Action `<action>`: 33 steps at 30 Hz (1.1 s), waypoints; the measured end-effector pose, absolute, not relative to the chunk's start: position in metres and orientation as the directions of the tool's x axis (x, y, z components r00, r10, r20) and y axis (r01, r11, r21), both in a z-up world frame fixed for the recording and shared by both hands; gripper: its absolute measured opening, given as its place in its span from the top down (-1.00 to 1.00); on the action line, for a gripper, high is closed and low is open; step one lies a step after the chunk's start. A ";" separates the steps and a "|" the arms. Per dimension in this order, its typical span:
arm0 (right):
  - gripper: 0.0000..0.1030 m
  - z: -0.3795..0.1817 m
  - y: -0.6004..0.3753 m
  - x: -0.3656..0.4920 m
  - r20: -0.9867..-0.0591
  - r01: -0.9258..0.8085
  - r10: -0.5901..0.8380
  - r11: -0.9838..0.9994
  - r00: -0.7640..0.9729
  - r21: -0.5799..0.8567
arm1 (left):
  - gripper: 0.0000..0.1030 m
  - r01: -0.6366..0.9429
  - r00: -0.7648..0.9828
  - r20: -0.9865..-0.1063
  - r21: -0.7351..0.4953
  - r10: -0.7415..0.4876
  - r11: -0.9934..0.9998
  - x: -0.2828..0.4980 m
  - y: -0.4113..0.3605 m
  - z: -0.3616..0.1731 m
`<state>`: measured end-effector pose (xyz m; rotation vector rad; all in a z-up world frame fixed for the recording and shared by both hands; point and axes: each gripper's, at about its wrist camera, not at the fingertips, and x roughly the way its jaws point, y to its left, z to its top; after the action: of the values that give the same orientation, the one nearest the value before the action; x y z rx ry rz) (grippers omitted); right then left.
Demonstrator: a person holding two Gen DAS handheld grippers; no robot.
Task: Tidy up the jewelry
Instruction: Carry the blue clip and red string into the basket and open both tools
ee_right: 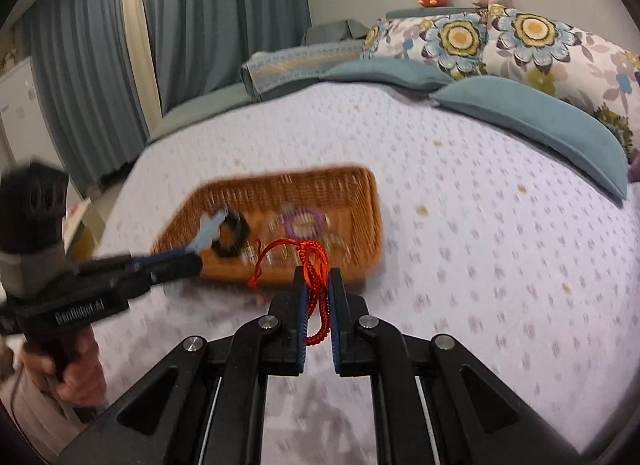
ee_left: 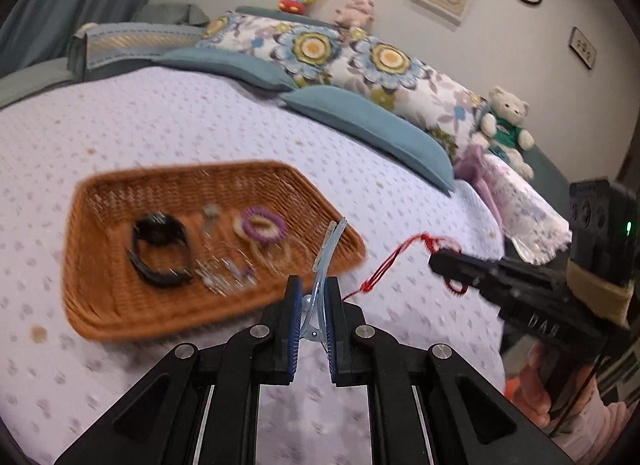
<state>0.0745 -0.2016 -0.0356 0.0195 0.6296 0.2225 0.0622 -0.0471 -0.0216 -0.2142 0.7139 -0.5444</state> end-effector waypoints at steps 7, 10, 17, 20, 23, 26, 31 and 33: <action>0.81 -0.024 -0.165 0.151 -0.577 -0.227 0.250 0.967 0.778 0.114 | 0.79 0.288 0.679 -0.582 -0.349 -0.447 0.892 0.115 -0.007 -0.007; 0.81 -0.035 -0.148 0.182 -0.598 -0.228 0.250 0.967 0.762 0.114 | 0.79 0.247 0.692 -0.584 -0.361 -0.424 0.899 0.140 0.011 -0.011; 0.81 -0.075 -0.113 0.239 -0.681 -0.244 0.258 0.963 0.685 0.119 | 0.79 0.149 0.666 -0.643 -0.381 -0.377 0.913 0.180 0.039 -0.052; 0.81 -0.090 -0.102 0.254 -0.723 -0.231 0.236 0.967 0.649 0.109 | 0.79 0.128 0.653 -0.670 -0.362 -0.353 0.923 0.188 0.039 -0.065; 0.81 -0.103 -0.098 0.264 -0.758 -0.224 0.227 0.968 0.612 0.109 | 0.79 0.123 0.646 -0.685 -0.341 -0.336 0.932 0.192 0.037 -0.070; 0.80 -0.112 -0.098 0.270 -0.780 -0.216 0.226 0.969 0.584 0.119 | 0.79 0.123 0.637 -0.699 -0.325 -0.326 0.938 0.194 0.033 -0.075; 0.74 -0.116 -0.105 0.273 -0.780 -0.206 0.242 0.967 0.577 0.148 | 0.79 0.123 0.630 -0.706 -0.319 -0.322 0.940 0.194 0.032 -0.079; 0.47 -0.115 -0.108 0.273 -0.775 -0.207 0.261 0.963 0.576 0.171 | 0.79 0.122 0.627 -0.704 -0.336 -0.335 0.934 0.194 0.034 -0.080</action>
<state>0.2725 -0.1076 -0.1150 0.0635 0.9169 0.2744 0.1941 0.0336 -0.0796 -0.2673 0.8559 -0.2652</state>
